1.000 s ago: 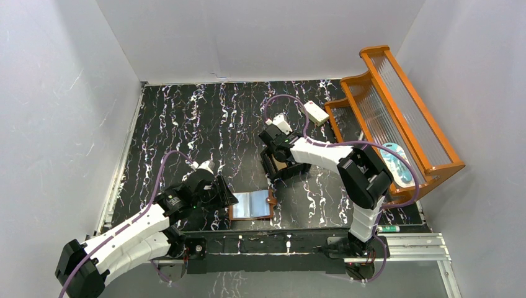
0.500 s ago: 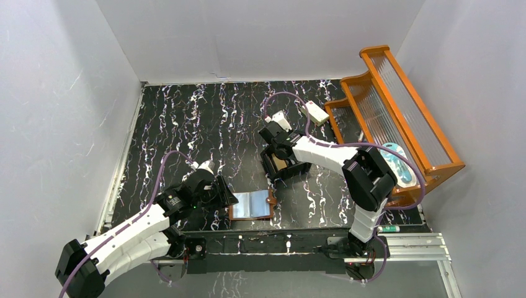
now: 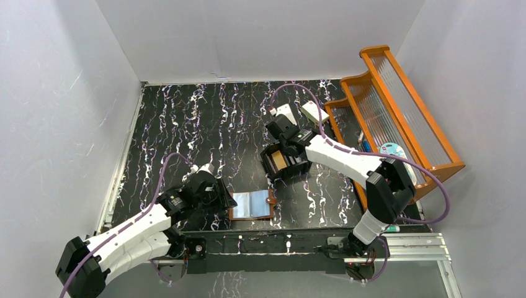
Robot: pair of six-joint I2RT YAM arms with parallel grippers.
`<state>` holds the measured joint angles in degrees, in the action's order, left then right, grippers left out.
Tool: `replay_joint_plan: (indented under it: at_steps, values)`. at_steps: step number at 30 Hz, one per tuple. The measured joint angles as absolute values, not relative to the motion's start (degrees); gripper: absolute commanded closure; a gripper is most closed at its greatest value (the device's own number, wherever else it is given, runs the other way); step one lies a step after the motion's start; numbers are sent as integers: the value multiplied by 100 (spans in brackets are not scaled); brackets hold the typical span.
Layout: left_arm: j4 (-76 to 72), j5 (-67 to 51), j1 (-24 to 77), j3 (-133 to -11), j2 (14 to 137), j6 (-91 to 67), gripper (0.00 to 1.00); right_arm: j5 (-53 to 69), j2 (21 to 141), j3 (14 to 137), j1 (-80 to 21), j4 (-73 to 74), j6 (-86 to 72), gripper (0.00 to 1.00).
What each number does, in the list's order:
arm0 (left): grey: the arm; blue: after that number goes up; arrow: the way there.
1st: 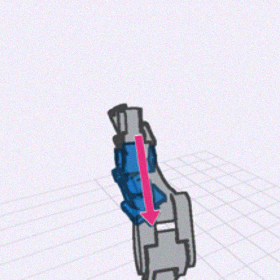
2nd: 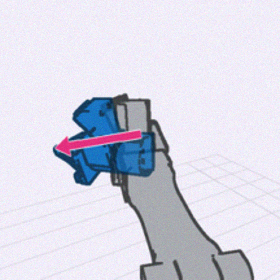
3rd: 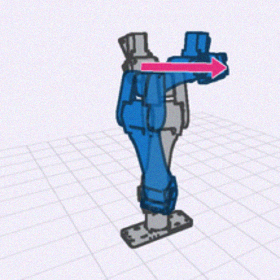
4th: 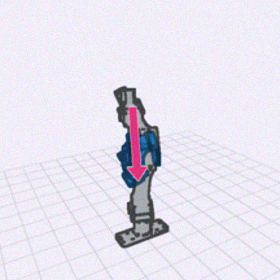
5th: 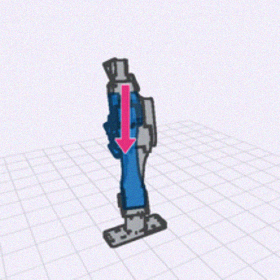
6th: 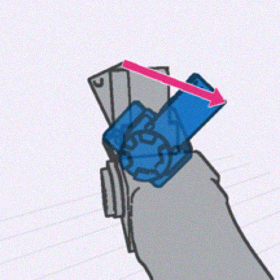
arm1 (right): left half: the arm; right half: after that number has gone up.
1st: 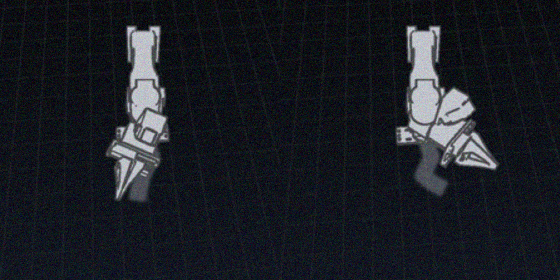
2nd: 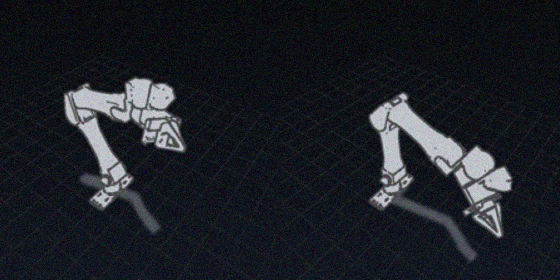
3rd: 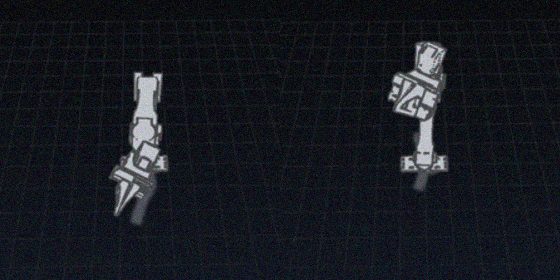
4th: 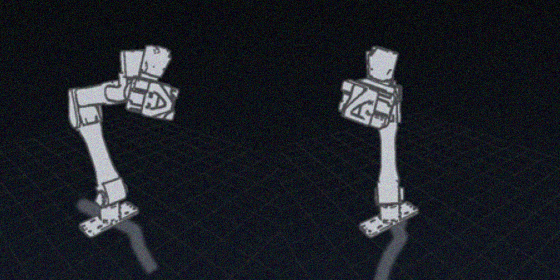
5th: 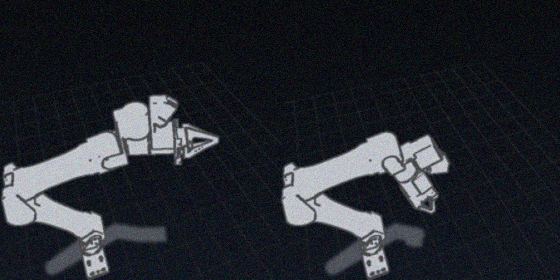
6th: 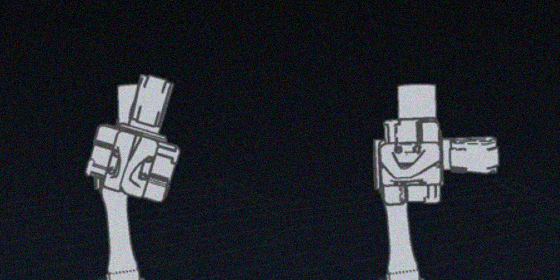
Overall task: Put the credit cards into the card holder
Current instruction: Pick up the credit card from the storage box, then insert the credit card into the card holder.
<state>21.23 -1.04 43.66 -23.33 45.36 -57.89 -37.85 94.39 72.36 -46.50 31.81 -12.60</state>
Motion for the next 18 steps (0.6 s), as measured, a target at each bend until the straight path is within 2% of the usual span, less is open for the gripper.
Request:
replay_joint_plan:
  at_steps: [10, 18]
  values:
    - [2456, -10, 4359, -2324, 4545, -5924, 52, -2526, 8617, 7196, -4650, 3271, -2027, 100]
    - [2488, -104, 4108, -2311, 4523, -5916, 55, -1319, 7690, 6267, -4880, 2635, -3168, 100]
